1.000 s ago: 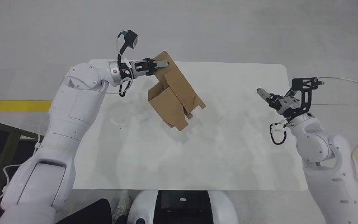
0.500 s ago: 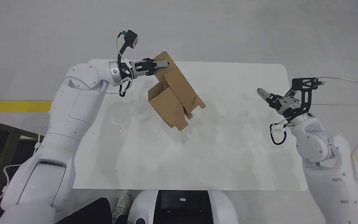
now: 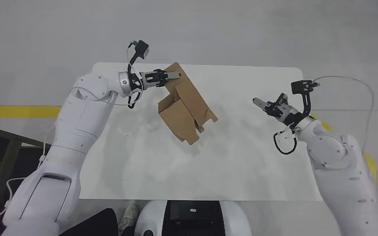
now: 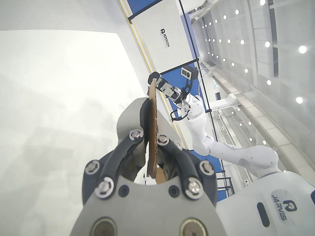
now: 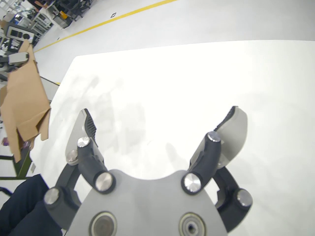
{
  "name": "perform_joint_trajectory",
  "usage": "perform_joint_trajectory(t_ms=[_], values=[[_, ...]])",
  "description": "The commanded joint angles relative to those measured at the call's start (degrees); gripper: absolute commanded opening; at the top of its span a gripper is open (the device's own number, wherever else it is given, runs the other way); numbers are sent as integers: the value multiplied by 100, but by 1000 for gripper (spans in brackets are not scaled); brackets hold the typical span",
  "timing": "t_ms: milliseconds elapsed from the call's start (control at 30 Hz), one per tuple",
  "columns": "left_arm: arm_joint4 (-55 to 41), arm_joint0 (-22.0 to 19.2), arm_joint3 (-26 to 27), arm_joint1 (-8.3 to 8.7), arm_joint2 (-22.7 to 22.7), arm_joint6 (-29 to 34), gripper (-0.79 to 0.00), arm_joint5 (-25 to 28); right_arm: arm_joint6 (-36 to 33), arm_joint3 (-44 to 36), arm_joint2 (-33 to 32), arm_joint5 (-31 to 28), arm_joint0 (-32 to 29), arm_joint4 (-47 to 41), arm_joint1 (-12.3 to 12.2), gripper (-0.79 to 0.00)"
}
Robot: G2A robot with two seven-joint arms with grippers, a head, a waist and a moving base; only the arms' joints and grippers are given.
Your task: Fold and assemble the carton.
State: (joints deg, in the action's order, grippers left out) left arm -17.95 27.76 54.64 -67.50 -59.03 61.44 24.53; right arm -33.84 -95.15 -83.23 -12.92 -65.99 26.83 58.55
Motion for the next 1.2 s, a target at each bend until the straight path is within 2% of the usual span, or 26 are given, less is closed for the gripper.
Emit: perform_joint_trajectory(t_ms=[0,167,500,633,733,800,1167], values=[[-37,-17,-23,-24,49,5,-785,17,-237,95,174,-187,185,-264,20,0],[-150,-65,-128,-81,164,113,-785,66,-576,344,597,-449,554,-821,86,0],[-638,-210,-471,-251,462,607,-785,196,-1110,976,1356,-1332,1116,-2011,233,0],[-855,-301,-697,-342,597,814,-785,207,-1631,1395,1704,-1840,1364,-3136,319,0],[-1078,-373,-853,-421,689,994,-785,224,-1953,1748,1922,-1956,1595,-3563,375,0],[-1195,-427,-975,-476,752,1069,-785,229,-2009,1929,2006,-1996,1712,-3669,402,0],[-1195,-427,-975,-476,752,1069,-785,229,-2010,1949,2016,-2009,1728,-3672,406,0]])
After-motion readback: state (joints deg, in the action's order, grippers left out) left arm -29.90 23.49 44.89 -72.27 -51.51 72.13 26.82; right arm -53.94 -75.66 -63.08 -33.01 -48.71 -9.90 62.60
